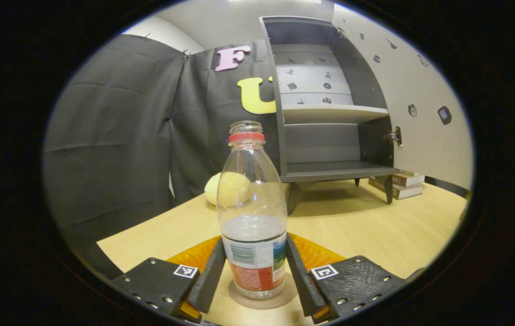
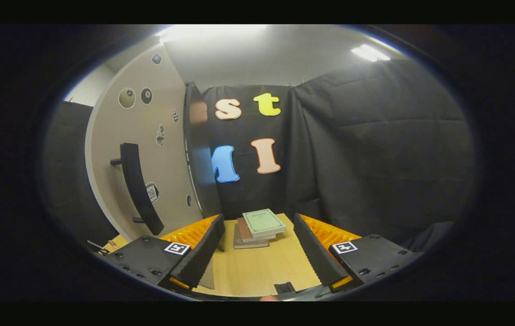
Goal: Open the cabinet door with the right hand, grasp the bottle in the cabinet with the left hand and place it on the coaster, then close the cabinet door with the right hand.
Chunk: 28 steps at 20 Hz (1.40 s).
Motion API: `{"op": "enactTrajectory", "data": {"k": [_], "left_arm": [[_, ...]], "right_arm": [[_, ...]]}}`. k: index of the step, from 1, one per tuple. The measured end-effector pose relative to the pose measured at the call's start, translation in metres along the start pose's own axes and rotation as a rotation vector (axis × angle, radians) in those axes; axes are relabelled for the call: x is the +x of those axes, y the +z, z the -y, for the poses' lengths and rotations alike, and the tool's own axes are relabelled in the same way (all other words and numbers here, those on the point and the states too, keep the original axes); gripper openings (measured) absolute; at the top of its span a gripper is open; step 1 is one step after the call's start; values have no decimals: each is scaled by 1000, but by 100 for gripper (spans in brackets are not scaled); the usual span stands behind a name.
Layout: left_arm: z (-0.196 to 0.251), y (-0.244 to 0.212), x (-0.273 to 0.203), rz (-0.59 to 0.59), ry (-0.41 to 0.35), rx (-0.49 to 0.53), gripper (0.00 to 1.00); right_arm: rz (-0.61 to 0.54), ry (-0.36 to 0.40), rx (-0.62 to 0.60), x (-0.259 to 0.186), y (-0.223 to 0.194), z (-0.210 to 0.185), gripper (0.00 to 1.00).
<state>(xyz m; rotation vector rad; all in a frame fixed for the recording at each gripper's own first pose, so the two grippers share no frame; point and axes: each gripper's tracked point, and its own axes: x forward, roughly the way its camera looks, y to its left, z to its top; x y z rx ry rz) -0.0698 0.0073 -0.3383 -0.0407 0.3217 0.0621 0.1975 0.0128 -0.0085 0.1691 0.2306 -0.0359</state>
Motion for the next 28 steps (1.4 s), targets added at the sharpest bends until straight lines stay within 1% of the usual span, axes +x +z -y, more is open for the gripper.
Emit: {"op": "enactTrajectory", "data": {"k": [1, 2, 3, 4, 5, 6, 7, 8, 10, 11, 15, 16, 17, 18, 19, 21, 22, 23, 24, 25, 28], "left_arm": [[0, -3, -1, -12, 7, 3, 72], [-1, -6, -1, -25, 17, 7, 78], [-2, -8, -1, -37, 30, 13, 79], [-4, -9, -4, -40, 42, 13, 76], [-4, -7, -6, -39, 45, 13, 79], [-2, -7, -9, -39, 44, 14, 76], [0, -6, -10, -38, 42, 18, 79], [0, -6, -10, -40, 39, 23, 76], [1, -1, -10, -37, 42, 32, 76], [1, 2, -9, -37, 44, 29, 78], [-5, 2, 3, -63, 67, 36, 78], [-6, 1, 6, -71, 67, 37, 76], [-5, 1, 9, -75, 67, 39, 79], [-6, 3, 10, -77, 68, 44, 79], [-7, 5, 12, -73, 70, 49, 76], [-7, 7, 12, -73, 71, 53, 79], [-8, 8, 12, -72, 74, 53, 79], [-8, 11, 13, -68, 78, 49, 77], [-10, 13, 11, -63, 81, 46, 78], [-11, 15, 11, -63, 85, 39, 77], [-16, 27, 11, -57, 91, 8, 77]], "right_arm": [[-1, 0, -4, 2, -1, 1, 93], [-1, 4, -6, 3, -1, 0, 98], [0, 11, -5, 4, -1, -2, 98], [2, 19, -4, 5, 0, -4, 98], [3, 23, -5, 7, -1, -4, 98], [1, 23, -8, 9, -1, -3, 98], [0, 23, -9, 10, -2, -3, 98], [0, 26, -6, 11, -2, -3, 98], [-1, 32, 6, 14, -2, -4, 98], [-2, 33, 8, 15, -3, -3, 98], [-3, 34, 18, 19, -3, 0, 98], [-5, 33, 19, 19, -3, 0, 98], [-6, 31, 19, 20, -5, 1, 98], [-7, 29, 18, 20, -5, 1, 98], [-8, 26, 18, 20, -6, 2, 98], [-11, 24, 21, 21, -6, 2, 98], [-11, 25, 23, 21, -5, 2, 98], [-9, 25, 25, 22, -5, 2, 98], [-8, 24, 27, 23, -5, 2, 98], [-8, 26, 29, 23, -6, 1, 98], [-14, 31, 35, 24, -10, -1, 98]]}}
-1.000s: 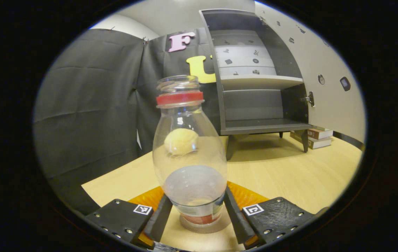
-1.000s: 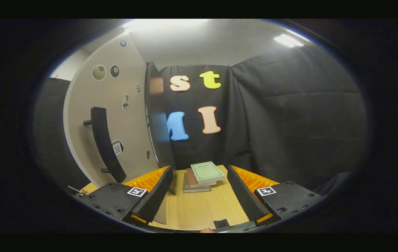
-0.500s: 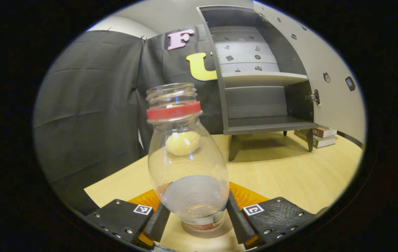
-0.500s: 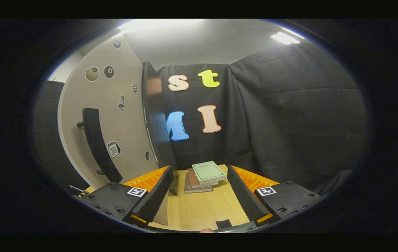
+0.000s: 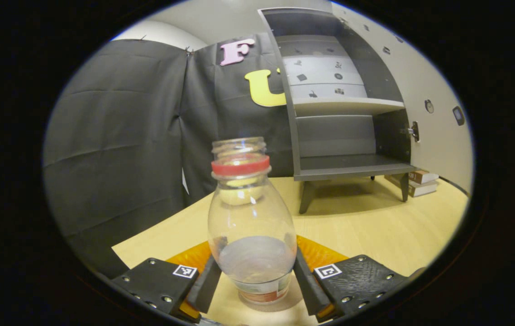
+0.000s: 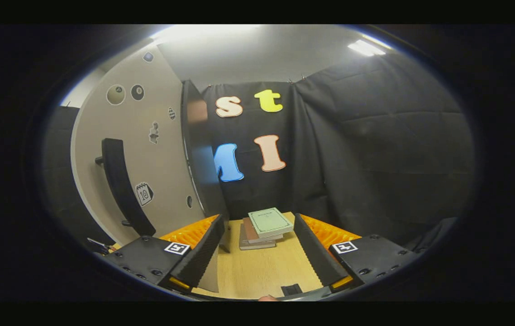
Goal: Open the cabinet door with the right hand, grasp the bottle in the cabinet with the left hand and place it on the coaster, then close the cabinet door with the right hand.
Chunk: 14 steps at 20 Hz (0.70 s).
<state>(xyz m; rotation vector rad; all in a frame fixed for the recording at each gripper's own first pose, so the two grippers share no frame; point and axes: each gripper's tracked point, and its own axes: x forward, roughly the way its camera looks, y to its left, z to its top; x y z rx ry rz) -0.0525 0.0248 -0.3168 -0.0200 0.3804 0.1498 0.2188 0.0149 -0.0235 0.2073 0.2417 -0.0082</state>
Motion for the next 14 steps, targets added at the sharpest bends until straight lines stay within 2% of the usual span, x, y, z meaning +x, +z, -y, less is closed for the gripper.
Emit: {"op": "enactTrajectory", "data": {"k": [14], "left_arm": [[2, 118, -19, 141, -16, 56, 76]], "right_arm": [[26, 1, 63, -4, 2, 8, 98]]}}
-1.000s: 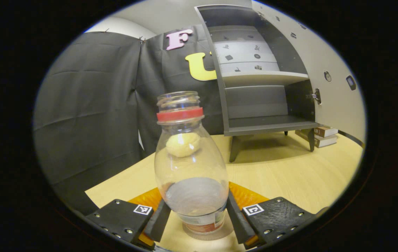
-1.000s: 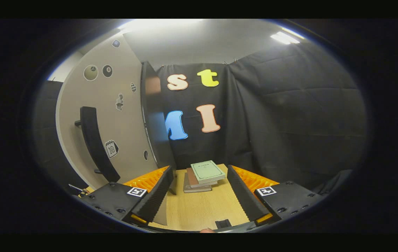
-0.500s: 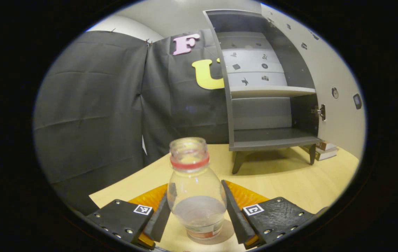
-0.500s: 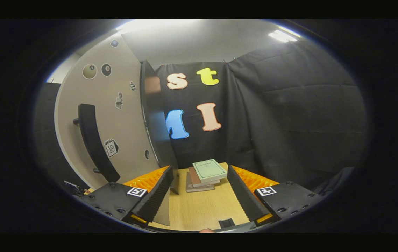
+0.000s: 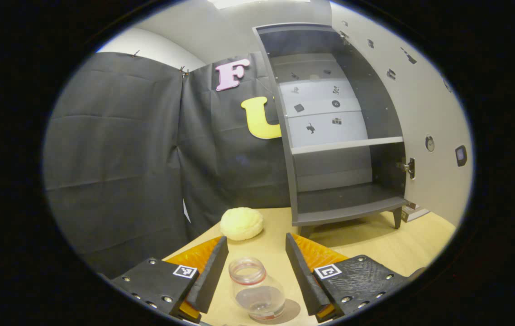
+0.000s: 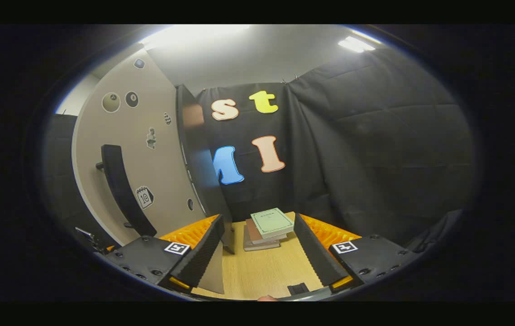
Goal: Open the cabinet door with the right hand, grasp the bottle in the cabinet with the left hand and place it on the coaster, then close the cabinet door with the right hand.
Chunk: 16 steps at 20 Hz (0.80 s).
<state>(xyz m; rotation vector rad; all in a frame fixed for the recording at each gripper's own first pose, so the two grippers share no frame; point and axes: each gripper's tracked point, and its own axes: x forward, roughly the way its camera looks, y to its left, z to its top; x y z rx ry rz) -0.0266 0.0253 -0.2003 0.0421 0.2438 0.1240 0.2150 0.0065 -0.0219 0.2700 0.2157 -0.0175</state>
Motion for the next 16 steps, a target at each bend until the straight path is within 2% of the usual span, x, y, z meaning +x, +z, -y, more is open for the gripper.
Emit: {"op": "enactTrajectory", "data": {"k": [1, 4, 5, 10, 14, 15, 16], "left_arm": [[1, 10, -3, 9, -4, -1, 78], [3, 47, -21, 43, -11, 5, 76], [4, 63, -30, 58, -17, 7, 80], [18, 133, -80, 124, -67, 11, 76], [26, 153, -108, 104, -133, -7, 76], [23, 157, -111, 102, -138, -1, 76], [16, 161, -112, 105, -137, 11, 76]], "right_arm": [[2, 1, 7, 0, 0, 0, 98], [5, 9, 21, 3, 1, 0, 98], [8, 10, 18, 4, 3, 0, 98], [29, 51, -41, 9, 21, -20, 98], [53, 78, -79, 6, 35, -45, 98], [62, 80, -87, 3, 38, -50, 93], [72, 79, -91, 1, 42, -55, 98]]}}
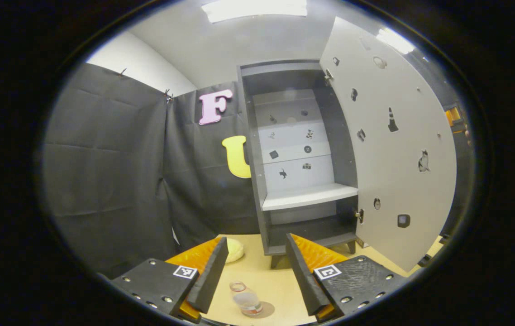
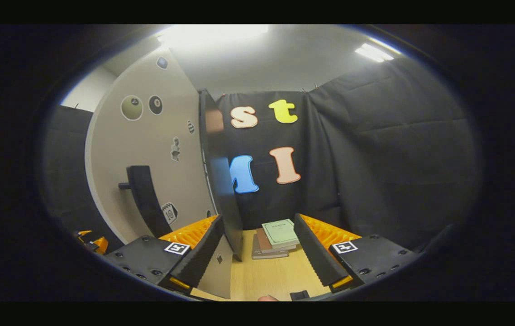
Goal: Open the cabinet door with the right hand, grasp the bottle in the cabinet with the left hand and place it on the coaster, then close the cabinet door with the right hand.
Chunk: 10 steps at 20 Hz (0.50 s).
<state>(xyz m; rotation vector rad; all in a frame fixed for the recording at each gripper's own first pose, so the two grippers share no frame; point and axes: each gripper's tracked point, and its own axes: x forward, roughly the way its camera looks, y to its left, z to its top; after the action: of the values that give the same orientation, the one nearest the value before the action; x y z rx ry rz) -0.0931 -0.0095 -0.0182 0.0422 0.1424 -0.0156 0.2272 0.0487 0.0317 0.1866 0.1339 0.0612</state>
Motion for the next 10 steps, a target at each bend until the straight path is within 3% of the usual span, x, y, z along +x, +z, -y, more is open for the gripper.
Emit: {"op": "enactTrajectory", "data": {"k": [3, 10], "left_arm": [[-23, 9, 2, 6, 3, 19, 76], [-85, 6, 12, -4, -5, -33, 76]], "right_arm": [[15, 3, 2, -8, 8, -19, 98], [47, -176, -101, -21, 15, -23, 98]]}}
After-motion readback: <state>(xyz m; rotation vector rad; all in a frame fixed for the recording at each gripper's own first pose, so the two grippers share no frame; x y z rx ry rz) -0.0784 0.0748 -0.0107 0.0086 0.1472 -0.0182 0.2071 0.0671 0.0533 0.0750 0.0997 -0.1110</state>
